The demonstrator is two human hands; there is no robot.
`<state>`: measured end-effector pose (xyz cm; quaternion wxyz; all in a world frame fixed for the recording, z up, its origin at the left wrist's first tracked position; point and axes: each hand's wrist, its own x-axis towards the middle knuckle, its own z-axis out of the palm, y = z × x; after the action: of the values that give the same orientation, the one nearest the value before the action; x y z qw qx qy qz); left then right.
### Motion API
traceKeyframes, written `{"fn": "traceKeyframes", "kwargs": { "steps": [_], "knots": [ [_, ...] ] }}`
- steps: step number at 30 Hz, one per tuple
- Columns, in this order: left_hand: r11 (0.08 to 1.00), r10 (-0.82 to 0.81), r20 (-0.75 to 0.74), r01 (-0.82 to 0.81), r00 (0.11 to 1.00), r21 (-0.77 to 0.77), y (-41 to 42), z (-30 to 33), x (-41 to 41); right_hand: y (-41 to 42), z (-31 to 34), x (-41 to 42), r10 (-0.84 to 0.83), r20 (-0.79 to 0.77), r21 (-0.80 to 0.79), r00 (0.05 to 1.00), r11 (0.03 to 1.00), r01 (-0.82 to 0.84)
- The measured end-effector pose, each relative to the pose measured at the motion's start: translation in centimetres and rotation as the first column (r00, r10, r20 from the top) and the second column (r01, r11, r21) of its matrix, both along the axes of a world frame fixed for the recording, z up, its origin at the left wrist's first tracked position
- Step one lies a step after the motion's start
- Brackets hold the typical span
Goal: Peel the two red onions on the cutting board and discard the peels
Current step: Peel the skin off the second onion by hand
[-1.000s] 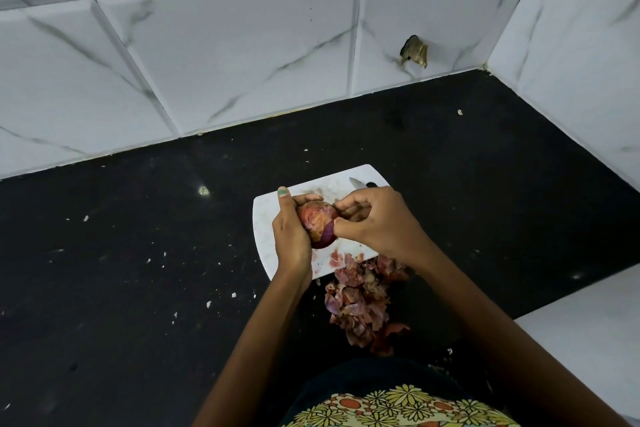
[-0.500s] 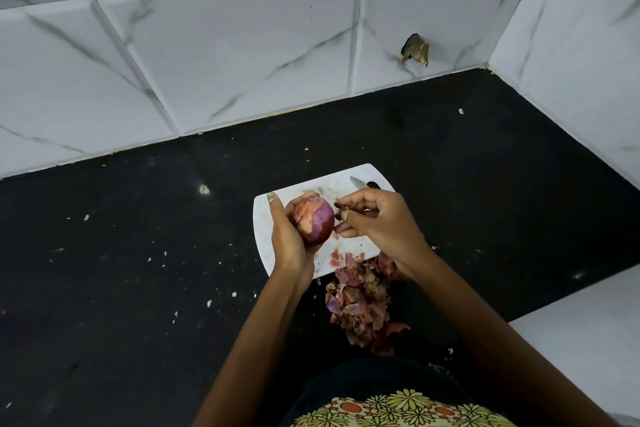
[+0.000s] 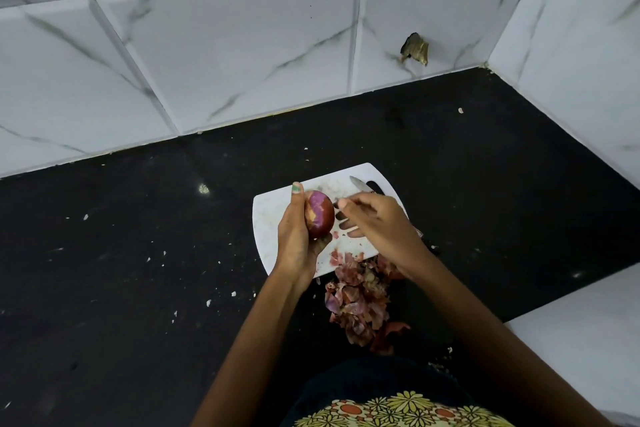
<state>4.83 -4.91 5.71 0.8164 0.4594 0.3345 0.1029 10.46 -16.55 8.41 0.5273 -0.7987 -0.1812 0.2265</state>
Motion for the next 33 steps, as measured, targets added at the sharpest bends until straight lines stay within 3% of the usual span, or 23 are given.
{"fn": "traceKeyframes", "kwargs": {
  "steps": [2,9,17,20,25,33],
  "knots": [
    [1.000,-0.019,0.024,0.019,1.000,0.016,-0.1,-0.2,0.0,0.3,0.7,-0.1,-0.001,-0.056,0.063,0.998,0.998,0.005],
    [0.997,-0.043,0.069,0.038,0.997,0.072,-0.2,-0.4,0.2,0.9,1.2,-0.2,-0.023,0.103,-0.007,0.994,1.000,0.023],
    [0.995,-0.059,0.083,0.052,0.995,0.083,-0.3,-0.3,-0.1,0.9,1.4,0.0,-0.056,0.161,-0.003,0.985,0.998,0.057],
    [0.996,-0.051,0.054,0.047,0.997,0.072,-0.2,-0.3,0.0,0.4,1.0,0.6,-0.116,0.115,0.059,0.987,0.992,0.109],
    [0.993,-0.060,0.080,0.052,0.995,0.102,-0.2,-0.3,0.0,0.7,0.8,0.0,-0.059,0.037,0.070,0.998,0.996,0.057],
    [0.990,-0.056,0.102,0.042,0.993,0.136,-0.3,-0.6,-0.1,1.1,1.3,-0.4,-0.023,0.170,-0.030,0.985,0.999,0.028]
  ]
}}
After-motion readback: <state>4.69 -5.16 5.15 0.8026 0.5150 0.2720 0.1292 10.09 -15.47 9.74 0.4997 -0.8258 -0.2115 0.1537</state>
